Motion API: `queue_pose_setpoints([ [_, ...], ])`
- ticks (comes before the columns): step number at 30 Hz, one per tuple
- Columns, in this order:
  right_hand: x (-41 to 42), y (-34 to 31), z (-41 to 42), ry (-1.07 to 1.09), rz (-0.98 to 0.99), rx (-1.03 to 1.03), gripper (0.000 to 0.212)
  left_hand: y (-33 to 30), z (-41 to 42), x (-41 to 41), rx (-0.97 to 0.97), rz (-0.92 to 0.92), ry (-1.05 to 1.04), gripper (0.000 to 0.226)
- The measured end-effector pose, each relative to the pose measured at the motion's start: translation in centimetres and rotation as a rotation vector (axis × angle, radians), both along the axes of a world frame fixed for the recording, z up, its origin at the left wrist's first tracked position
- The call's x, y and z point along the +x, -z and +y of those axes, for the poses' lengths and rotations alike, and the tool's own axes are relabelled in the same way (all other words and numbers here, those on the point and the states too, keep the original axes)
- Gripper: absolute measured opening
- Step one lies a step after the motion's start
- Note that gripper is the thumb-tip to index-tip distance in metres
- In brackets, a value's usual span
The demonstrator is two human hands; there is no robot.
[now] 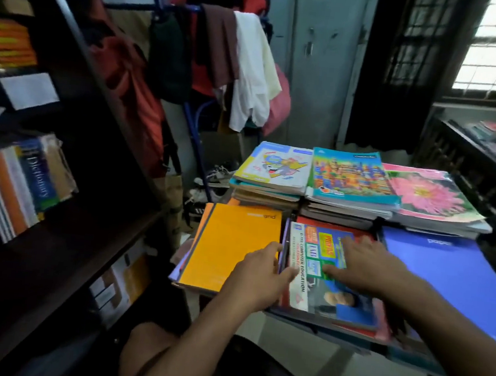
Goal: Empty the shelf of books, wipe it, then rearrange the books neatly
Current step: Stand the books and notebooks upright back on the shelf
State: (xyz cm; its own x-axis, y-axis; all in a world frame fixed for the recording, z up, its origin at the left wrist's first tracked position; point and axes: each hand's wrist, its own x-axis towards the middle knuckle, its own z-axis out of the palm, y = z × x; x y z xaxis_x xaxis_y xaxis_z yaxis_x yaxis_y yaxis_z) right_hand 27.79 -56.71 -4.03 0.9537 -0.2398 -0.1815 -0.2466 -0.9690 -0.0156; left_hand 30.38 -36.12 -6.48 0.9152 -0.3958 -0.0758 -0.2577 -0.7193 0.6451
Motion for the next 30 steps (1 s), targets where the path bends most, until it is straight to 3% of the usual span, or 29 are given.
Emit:
queue_pose_setpoints([
  [4, -0.8, 1.4, -0.5, -0.007, 0.007, 0.023, 0.063, 1.1, -2.5, 0.1, 0.144, -0.096, -0.014, 0.067],
  [7, -0.7, 1.6, 0.1, -0.05, -0.042, 0.042, 0.057, 1.3, -2.3, 0.5, 0.106, -0.065, -0.057, 0.064],
  [13, 1.1, 0.7, 2.5, -0.059, -0.195, 0.402, 0.079, 0.4, 1.4, 0.6, -0.073, -0.045, -0.191, 0.061],
  [17, 2.6, -0.9, 5.9, -0.114, -0.425, 0.775, 0.05, -1.1, 6.8, 0.2, -0.608, 0.165, -0.284, 0.054],
  [19, 3.2, -1.8, 9.2, -0.195, -0.399, 0.98, 0.037, -2.5, 11.0, 0.0, -0.892, 0.302, -0.381, 0.049],
  [21, 4.0, -1.8, 13.6, -0.363, -0.317, 1.128, 0.05, -3.7, 16.9, 0.0, -1.039, 0.354, -0.498, 0.042],
  [23, 4.7, -1.2, 17.9, -0.572, -0.349, 1.058, 0.064, -5.0, 22.6, -0.2, -1.103, 0.347, -0.544, 0.035],
  [26, 5.6, -0.7, 25.0, -0.777, -0.481, 0.814, 0.047, -6.5, 30.0, -1.2, -1.166, 0.342, -0.631, 0.042],
  [30, 6.7, -1.3, 33.1, -0.837, -0.633, 0.62, 0.028, -7.4, 36.3, -2.6, -1.178, 0.315, -0.728, 0.052],
])
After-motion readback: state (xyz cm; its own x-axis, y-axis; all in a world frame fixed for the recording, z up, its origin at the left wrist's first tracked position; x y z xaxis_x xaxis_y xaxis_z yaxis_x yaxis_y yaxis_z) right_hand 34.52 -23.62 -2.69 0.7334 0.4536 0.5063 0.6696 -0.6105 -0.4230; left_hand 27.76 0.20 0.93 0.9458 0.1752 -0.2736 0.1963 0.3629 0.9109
